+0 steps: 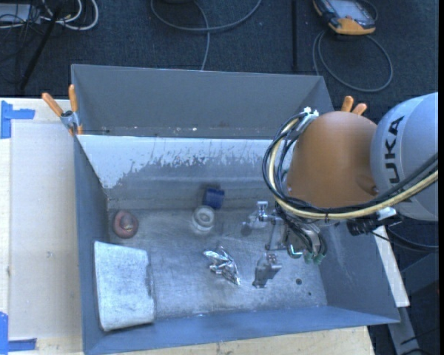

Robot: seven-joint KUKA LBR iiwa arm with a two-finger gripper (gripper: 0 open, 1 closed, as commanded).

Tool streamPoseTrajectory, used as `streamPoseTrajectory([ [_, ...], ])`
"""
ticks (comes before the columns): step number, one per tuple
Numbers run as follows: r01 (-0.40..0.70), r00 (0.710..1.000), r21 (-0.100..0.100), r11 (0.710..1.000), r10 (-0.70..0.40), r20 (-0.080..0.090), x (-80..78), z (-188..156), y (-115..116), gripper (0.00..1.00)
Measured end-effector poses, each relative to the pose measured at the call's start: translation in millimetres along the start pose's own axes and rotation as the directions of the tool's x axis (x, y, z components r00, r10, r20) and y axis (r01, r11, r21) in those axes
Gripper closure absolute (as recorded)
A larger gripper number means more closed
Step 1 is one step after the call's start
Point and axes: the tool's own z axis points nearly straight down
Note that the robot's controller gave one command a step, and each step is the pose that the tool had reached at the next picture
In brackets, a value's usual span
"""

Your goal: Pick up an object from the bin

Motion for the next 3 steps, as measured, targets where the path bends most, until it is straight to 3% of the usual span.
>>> streamPoseTrajectory([
  [1, -0.286, 0.958, -0.001, 0.958, 0.286, 0.002, -15.6, 116.2, 6.3, 0.0],
  [2, -0.287, 0.958, -0.002, 0.958, 0.287, 0.007, -17.0, 113.1, 6.1, 1.0],
  [3, -0.131, 0.991, -0.003, 0.991, 0.131, 0.018, -26.7, -68.3, 18.0, 1.0],
])
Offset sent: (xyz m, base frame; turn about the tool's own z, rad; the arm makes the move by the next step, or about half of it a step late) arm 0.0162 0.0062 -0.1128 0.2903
